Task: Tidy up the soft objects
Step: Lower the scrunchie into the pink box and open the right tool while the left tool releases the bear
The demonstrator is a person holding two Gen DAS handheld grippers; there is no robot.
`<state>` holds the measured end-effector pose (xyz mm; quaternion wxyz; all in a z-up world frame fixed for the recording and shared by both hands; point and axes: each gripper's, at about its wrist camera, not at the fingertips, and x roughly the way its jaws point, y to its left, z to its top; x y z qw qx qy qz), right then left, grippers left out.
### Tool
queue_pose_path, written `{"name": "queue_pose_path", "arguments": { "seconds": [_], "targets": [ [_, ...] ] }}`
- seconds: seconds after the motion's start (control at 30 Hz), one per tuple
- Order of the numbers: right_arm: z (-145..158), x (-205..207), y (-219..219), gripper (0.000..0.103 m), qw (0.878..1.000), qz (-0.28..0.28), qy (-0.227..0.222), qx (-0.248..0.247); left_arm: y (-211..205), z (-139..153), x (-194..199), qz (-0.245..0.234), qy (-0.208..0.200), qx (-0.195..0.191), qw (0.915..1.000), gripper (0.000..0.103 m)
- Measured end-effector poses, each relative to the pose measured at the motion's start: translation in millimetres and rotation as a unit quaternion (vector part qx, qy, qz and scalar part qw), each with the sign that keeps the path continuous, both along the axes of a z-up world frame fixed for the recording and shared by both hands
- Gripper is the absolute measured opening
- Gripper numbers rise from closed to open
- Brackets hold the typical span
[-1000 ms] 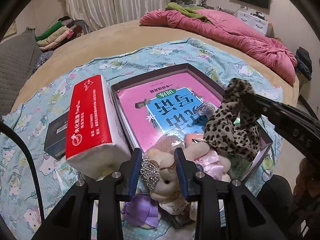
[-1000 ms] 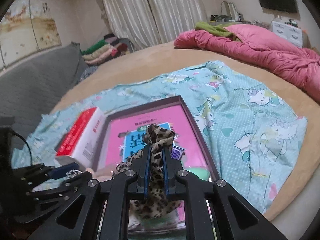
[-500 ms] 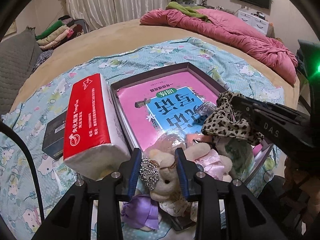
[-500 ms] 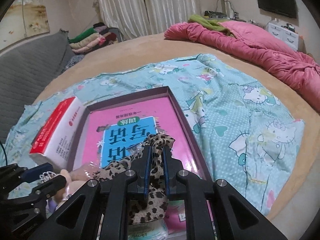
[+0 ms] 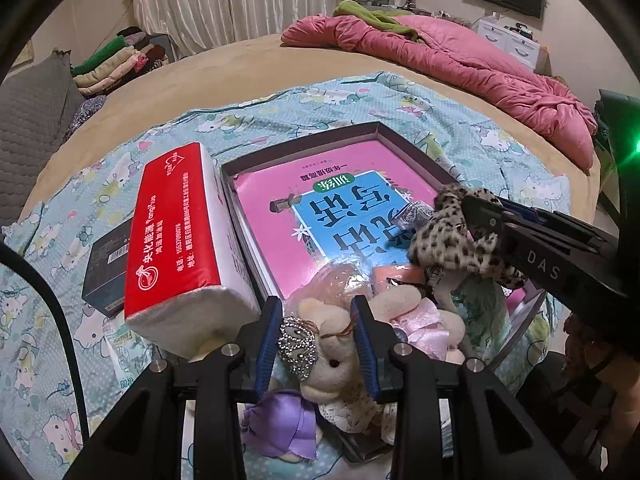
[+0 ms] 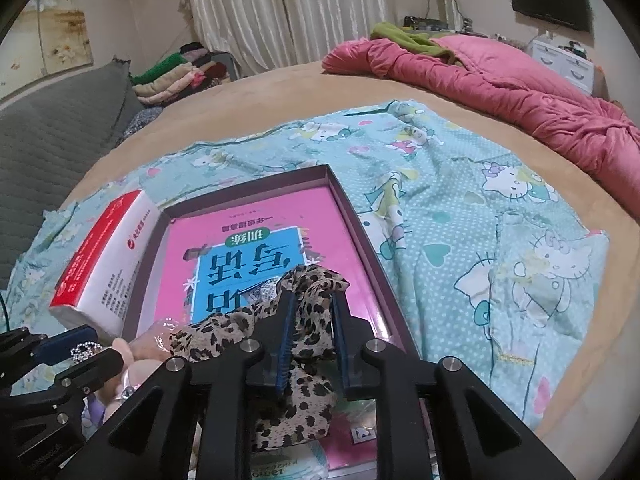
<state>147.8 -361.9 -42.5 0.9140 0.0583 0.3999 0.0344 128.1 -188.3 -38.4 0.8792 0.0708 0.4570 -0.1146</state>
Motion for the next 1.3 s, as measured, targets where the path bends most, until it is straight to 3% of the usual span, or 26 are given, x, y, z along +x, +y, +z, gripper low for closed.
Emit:
{"name": "queue_pose_path", "arguments": {
  "seconds": [0.03,0.17,0.3,0.5,1.07,1.17,1.3],
  "targets": [
    [0.7,-0.4,0.6,0.035,1.0,0.0,-0.001,0.002,-0.3,-0.2,0.5,0.0,0.0,-0.001,1.0,0.036],
    [3.0,-2.2,1.1,0.036,1.0,0.005,-0.006,0.007,-1.5,-0.7,1.8,-0.002,0.002,0.001,1.0,0.037],
    [6.8,-6.4,-1.5,0.048,1.0,0.002,-0.018,0.016,-1.7,0.6,1.8,-0.003,0.003,-0.001,1.0,0.038],
    [11.0,-11.1,-7.9,0.054,0.999,-0.004,-0.027,0.022,-0.4,1.7,1.8,-0.004,0.005,-0.005,1.0,0.038],
    [25.2,-25.9,-15.9,0.063,0.999,-0.02,-0.044,0.023,-4.3,12.6,-1.9,-0.011,-0.004,-0.012,0.9999,0.043],
    [27.7,-28.6,-17.0,0.07,0.998,-0.025,-0.046,0.021,-4.6,16.1,-3.0,-0.012,-0.008,-0.011,0.9998,0.051],
    [30.9,-31.1,-17.5,0.071,0.998,-0.029,-0.047,0.019,-4.8,23.5,-5.2,-0.016,-0.015,-0.014,0.9997,0.054]
  ]
}}
